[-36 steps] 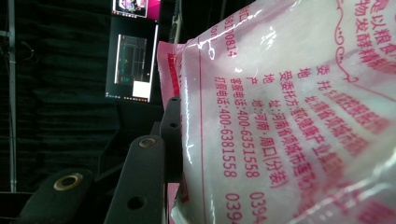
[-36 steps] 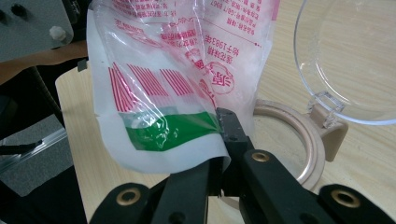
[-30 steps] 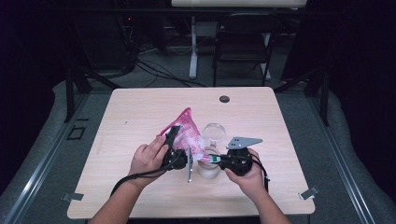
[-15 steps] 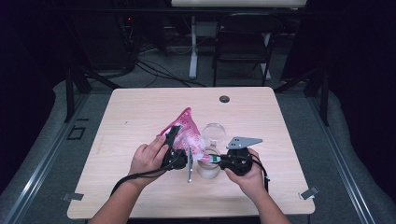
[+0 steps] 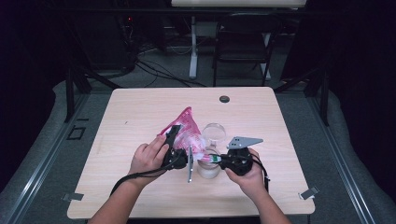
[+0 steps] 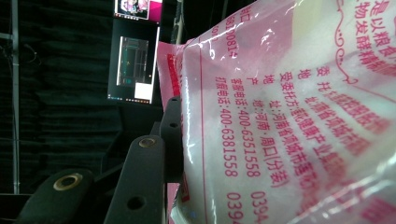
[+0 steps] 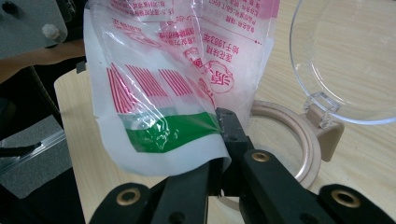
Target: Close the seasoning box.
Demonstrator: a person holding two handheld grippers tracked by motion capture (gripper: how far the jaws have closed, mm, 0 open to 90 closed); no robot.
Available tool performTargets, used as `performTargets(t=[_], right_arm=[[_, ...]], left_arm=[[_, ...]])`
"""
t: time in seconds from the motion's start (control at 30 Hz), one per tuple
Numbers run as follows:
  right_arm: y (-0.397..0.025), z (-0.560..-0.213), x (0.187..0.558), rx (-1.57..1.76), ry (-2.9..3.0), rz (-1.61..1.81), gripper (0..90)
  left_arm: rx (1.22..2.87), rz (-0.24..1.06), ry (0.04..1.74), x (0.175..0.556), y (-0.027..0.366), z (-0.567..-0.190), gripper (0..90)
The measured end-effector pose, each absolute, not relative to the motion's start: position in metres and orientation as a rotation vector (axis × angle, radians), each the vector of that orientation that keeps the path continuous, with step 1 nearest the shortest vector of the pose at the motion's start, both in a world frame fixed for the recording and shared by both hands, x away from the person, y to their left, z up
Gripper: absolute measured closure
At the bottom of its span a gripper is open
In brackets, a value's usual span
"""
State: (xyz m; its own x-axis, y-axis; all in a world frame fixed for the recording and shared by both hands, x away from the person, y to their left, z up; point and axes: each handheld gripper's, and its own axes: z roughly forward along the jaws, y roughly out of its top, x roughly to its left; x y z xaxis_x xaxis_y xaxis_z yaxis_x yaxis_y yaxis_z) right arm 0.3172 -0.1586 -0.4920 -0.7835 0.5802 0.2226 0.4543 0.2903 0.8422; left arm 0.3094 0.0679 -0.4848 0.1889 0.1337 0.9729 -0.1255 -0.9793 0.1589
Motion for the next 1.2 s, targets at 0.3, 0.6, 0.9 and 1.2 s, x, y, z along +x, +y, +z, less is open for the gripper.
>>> performTargets(t=[0.3,0.6,0.9,1.2], right_arm=[[-0.161,-0.492,0.318,0.979,2.419,1.507,90.0],[-0.166,-0.489,0.318,0.988,2.403,1.521,90.0],[-0.168,-0.489,0.319,1.000,2.392,1.524,90.0],[-0.169,-0.490,0.320,1.000,2.406,1.504,90.0]], left_arm=[[2.250,1.892,-0.003,0.310,0.065,-0.481,66.8],[2.241,1.898,-0.013,0.311,0.059,-0.477,66.8],[2.237,1.914,-0.036,0.312,0.056,-0.473,66.7],[2.231,1.919,-0.058,0.311,0.053,-0.470,66.5]])
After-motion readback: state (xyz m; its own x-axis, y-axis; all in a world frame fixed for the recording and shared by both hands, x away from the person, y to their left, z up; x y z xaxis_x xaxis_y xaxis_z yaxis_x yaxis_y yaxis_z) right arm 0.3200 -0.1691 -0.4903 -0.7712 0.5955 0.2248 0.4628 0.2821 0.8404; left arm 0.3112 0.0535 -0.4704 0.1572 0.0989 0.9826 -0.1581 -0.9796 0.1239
